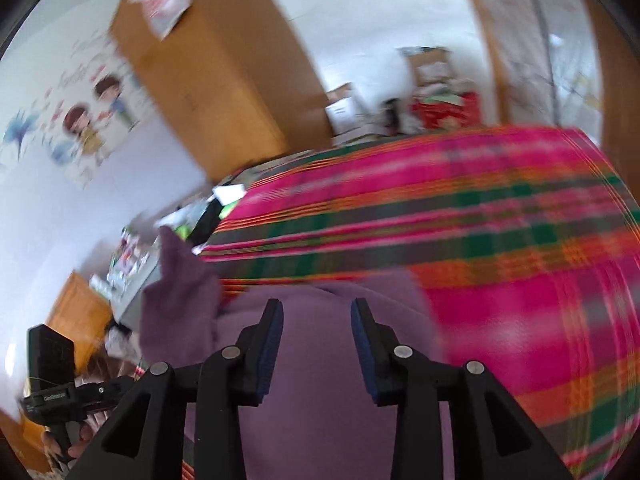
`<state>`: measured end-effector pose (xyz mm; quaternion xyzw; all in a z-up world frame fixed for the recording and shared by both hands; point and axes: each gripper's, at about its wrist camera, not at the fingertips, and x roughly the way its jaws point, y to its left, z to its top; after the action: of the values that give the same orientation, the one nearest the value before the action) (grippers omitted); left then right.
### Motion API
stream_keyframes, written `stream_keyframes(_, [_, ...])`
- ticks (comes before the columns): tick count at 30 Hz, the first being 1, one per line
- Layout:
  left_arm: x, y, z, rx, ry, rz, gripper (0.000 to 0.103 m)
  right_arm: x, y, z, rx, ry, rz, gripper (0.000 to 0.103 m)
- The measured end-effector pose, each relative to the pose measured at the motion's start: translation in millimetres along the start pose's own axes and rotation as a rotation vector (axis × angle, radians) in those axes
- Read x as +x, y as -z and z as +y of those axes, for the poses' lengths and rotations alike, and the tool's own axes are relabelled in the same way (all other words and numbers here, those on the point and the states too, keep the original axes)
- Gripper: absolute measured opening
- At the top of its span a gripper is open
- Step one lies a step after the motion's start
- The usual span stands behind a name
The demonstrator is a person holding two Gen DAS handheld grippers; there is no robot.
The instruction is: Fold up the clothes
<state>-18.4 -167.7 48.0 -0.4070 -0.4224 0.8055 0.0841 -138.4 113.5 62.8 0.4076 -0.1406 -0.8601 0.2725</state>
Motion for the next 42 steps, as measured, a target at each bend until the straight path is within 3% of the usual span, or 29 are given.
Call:
stream_keyframes(5, [27.9,-1.4,-13.3,0.0,0.038,0.059,0.053,-23.1,27.4,-54.8,0.149,0.026,-0.007,0.047])
stream_keyframes(13, [64.6,-6.7,-20.0,-0.052,0.04,0.134,0.054,-4.7,59.6,-84.7,0.32,-0.149,0.049,0.049])
stream_keyframes(16, [69.7,-8.7,-15.4,-0.082,0.032,0.127,0.053,4.1,62.9,-76.4,0.316,-0.194,0.073,0.045])
stream_keyframes(20, [67.6,-8.8,-10.3,-0.101,0.044,0.112,0.052,4.0,56.8,-53.4,0.235,-0.151,0.045,0.019])
stream_keyframes(22, [66.3,-8.7,-7.8,-0.107,0.047,0.104,0.051,2.2,53.7,-43.5,0.205,-0.144,0.026,0.015])
stream_keyframes(25, [64.4,-9.9,-3.8,-0.118,0.053,0.094,0.049,-3.8,48.1,-30.0,0.173,-0.149,-0.019,0.013])
stream_keyframes(31, [56.5,-11.6,4.1,-0.131,0.06,0.074,0.043,-13.8,34.4,11.4,0.077,-0.259,-0.08,0.013])
stream_keyframes(36, [47.2,-9.4,11.1,-0.145,0.073,0.055,0.042,0.0,30.1,56.4,-0.024,-0.342,-0.052,0.013])
stream_keyframes(42, [34.6,-9.9,27.6,-0.188,0.068,0.021,0.042,33.3,39.1,99.0,-0.104,-0.419,0.044,0.013])
